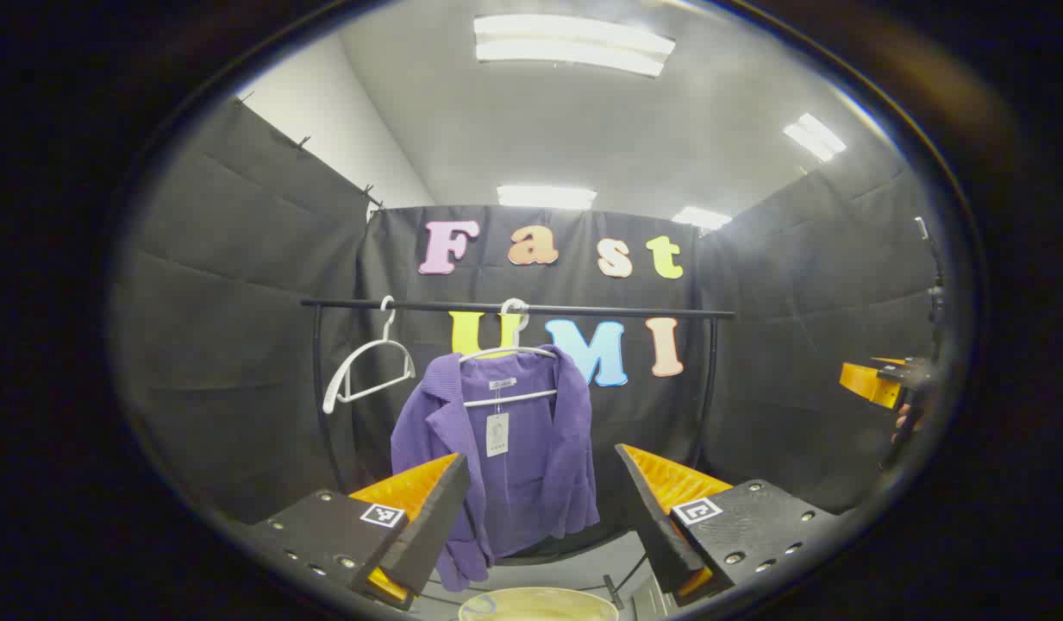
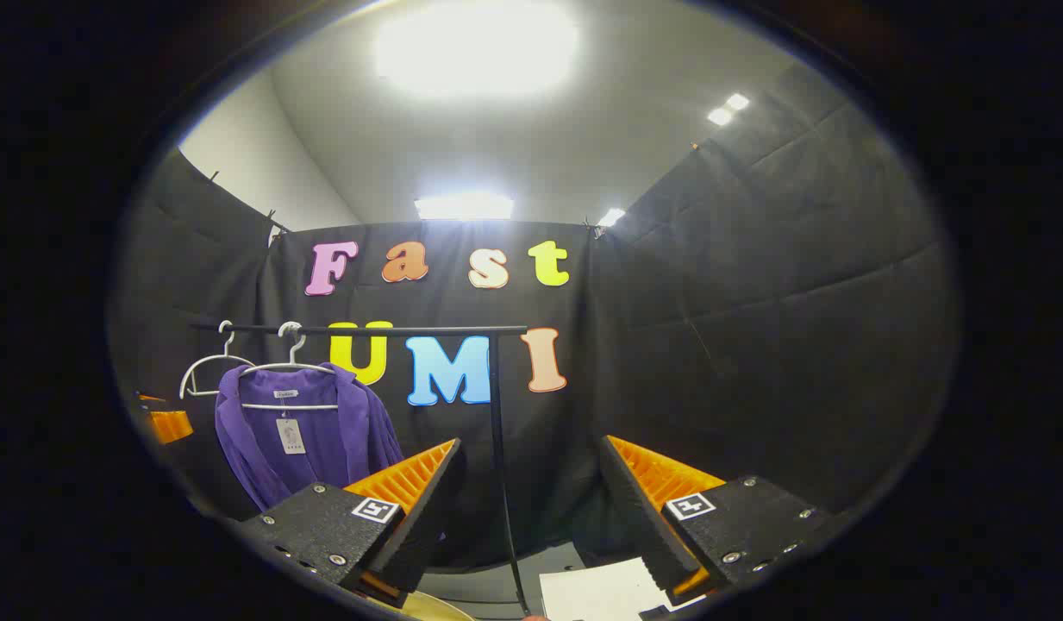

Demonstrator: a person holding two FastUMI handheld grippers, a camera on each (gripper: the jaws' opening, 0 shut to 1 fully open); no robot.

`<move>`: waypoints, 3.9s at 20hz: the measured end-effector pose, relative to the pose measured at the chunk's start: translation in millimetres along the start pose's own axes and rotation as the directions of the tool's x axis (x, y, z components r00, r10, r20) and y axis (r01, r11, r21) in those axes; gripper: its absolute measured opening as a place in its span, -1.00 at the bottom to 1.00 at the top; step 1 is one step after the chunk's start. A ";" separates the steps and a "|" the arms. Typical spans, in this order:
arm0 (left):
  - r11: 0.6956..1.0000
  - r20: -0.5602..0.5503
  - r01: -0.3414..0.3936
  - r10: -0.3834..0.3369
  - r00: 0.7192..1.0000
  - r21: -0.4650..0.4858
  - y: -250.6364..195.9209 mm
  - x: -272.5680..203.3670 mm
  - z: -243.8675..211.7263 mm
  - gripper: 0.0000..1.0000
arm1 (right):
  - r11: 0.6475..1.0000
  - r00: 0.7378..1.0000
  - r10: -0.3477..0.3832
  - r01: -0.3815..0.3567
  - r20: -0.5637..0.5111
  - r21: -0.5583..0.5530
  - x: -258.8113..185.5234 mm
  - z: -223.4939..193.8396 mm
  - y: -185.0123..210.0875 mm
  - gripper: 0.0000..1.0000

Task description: Grasp the clothes on the hanger with both hands and then place them into the laundry hamper below.

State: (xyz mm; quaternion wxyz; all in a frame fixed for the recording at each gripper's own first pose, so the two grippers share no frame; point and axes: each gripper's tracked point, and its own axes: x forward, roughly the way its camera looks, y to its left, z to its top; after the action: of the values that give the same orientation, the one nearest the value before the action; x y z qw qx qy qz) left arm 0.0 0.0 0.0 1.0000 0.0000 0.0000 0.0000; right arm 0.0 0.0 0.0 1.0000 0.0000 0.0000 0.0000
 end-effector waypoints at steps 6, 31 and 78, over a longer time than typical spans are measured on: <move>1.000 -0.012 -0.015 0.015 1.000 -0.011 1.5 -9.8 -5.2 1.00 | 1.000 1.000 0.020 -0.020 0.004 -0.002 -2.7 -3.1 4.7 0.92; 0.988 -0.061 -0.144 0.141 0.988 -0.057 64.5 23.5 -16.9 0.93 | 0.956 0.956 0.292 -0.292 -0.009 0.007 66.8 13.9 166.6 0.92; 0.840 -0.145 -0.534 0.518 0.843 -0.098 165.8 210.2 -77.3 -1.00 | 0.813 0.805 0.576 -0.546 -0.140 0.204 311.8 -121.0 331.9 0.91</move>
State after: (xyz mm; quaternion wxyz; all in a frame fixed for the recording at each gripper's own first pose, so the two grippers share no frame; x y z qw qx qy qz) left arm 210.2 165.8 -77.3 0.9575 -0.0674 0.0563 0.2747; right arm 311.8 331.9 -121.0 0.9470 0.0771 0.0979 0.2962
